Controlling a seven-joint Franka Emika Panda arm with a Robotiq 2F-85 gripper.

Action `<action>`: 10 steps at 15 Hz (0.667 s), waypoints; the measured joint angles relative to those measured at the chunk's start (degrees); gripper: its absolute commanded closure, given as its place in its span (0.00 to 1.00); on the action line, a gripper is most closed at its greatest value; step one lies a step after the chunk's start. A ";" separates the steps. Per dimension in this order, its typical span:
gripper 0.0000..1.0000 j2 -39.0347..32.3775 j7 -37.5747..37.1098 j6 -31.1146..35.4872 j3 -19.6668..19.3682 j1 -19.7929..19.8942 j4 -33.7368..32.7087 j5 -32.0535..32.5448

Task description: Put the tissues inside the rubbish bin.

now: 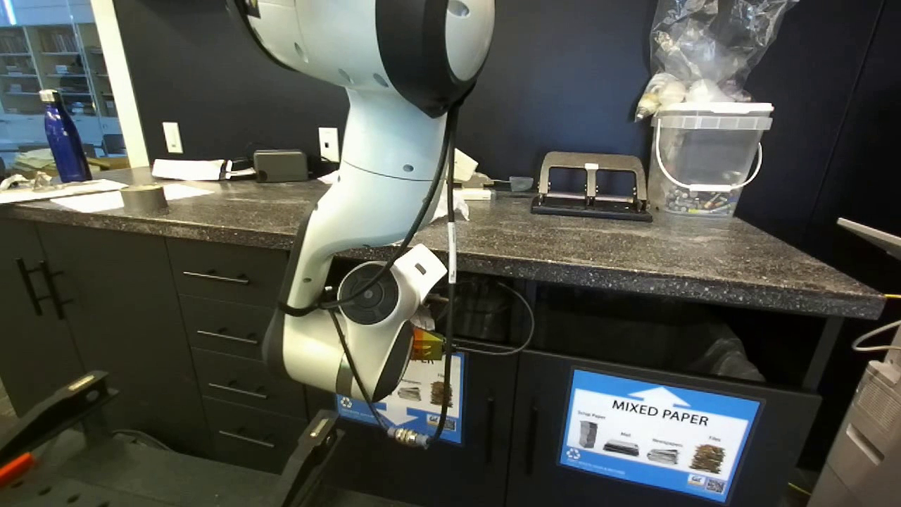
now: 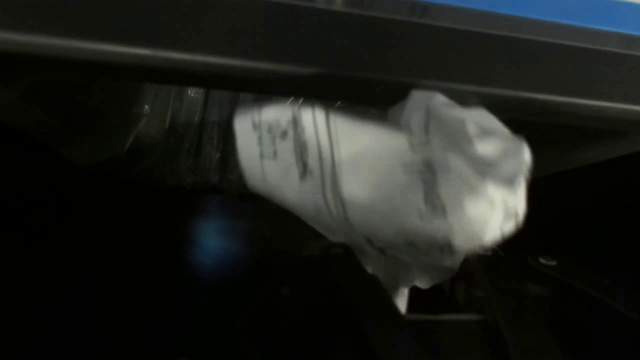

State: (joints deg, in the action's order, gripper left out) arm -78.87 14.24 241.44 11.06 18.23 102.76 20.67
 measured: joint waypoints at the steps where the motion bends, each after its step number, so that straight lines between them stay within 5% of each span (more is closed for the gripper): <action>1: 0.19 -0.12 0.00 0.00 0.00 0.00 -0.04 0.00; 4: 0.00 -0.43 0.00 0.00 0.00 0.00 -0.22 0.00; 10: 0.00 -0.38 0.57 0.02 0.00 -0.43 -0.18 -0.80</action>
State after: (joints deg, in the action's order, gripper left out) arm -79.24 14.81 241.46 11.07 17.81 102.57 19.88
